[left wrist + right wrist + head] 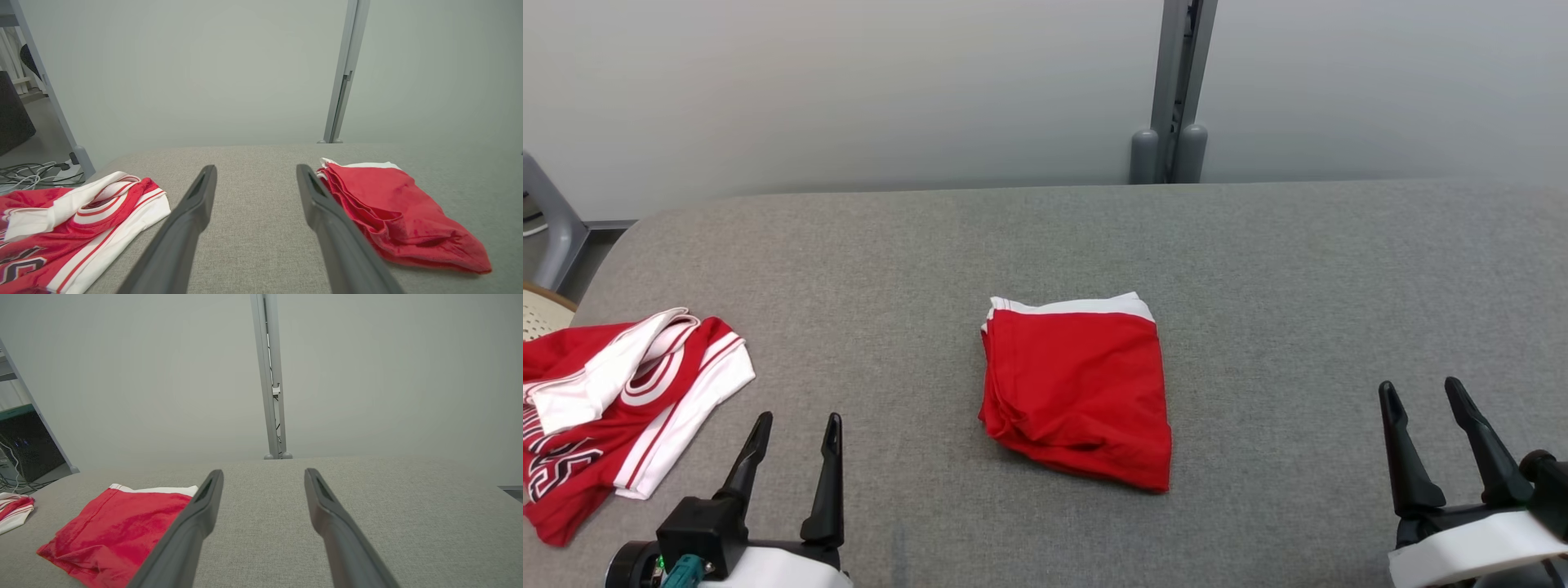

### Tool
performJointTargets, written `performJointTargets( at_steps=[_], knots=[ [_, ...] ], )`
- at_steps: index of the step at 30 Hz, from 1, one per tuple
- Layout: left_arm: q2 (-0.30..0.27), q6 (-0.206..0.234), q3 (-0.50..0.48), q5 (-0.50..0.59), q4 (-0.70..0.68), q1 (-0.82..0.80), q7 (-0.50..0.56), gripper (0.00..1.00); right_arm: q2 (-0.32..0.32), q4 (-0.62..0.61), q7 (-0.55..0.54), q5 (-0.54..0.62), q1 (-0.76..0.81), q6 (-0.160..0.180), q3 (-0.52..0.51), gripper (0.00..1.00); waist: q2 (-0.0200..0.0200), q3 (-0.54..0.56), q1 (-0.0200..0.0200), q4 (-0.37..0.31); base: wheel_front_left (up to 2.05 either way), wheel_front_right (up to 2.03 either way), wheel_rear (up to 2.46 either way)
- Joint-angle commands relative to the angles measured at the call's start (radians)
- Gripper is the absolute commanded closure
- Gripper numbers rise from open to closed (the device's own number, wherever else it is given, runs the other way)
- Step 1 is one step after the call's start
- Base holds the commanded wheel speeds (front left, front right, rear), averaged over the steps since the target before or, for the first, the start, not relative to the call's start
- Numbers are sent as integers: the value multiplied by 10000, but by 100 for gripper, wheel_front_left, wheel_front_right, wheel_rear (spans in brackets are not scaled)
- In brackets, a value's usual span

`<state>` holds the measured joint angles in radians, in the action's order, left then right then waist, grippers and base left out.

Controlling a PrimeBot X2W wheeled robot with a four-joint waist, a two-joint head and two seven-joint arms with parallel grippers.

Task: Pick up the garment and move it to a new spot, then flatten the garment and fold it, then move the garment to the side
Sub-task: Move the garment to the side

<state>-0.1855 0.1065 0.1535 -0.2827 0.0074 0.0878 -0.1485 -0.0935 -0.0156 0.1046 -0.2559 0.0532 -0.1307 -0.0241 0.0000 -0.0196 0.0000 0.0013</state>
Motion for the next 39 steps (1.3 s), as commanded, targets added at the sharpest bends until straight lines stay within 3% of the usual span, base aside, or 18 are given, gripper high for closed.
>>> performJointTargets(
  at_steps=[1,9,17,24,25,26,27,33,39],
  knots=[
    [-74,1,45,25,-27,-216,18,0,-20,97,20,4,2,-1,-137,0,0,-64,0,100,0,0,0],
    [82,-184,352,94,-24,-1068,-202,0,-169,851,-29,-63,-951,-1,-254,0,0,-1132,0,817,0,0,0],
    [467,-423,694,91,456,-2207,-636,0,-289,2733,45,-607,-2664,-1,1244,0,0,-2209,0,1587,0,0,0],
    [720,-465,897,90,817,-2677,-922,0,-392,4447,-240,-1395,-3566,-1,2706,0,0,-2634,0,1861,0,0,0],
    [757,-475,912,76,889,-2706,-980,0,-482,4884,-537,-1585,-3736,-1,3056,21,0,-2678,0,1861,0,0,0],
    [767,-473,919,78,921,-2718,-1003,0,-487,5062,-613,-1728,-3795,-1,3196,64,0,-2684,0,1856,0,0,0],
    [754,-474,908,81,941,-2745,-1006,0,-494,5229,-755,-1858,-3788,-1,3350,100,0,-2689,0,1834,0,0,0],
    [626,-412,844,199,918,-2805,-1066,0,-793,5441,-543,-2196,-4142,1,3856,100,0,-2605,0,1498,0,0,0],
    [388,-306,742,277,678,-2629,-1042,0,-1284,5352,-286,-2131,-4456,2,4544,100,0,-2416,0,404,0,0,0]
  ],
)
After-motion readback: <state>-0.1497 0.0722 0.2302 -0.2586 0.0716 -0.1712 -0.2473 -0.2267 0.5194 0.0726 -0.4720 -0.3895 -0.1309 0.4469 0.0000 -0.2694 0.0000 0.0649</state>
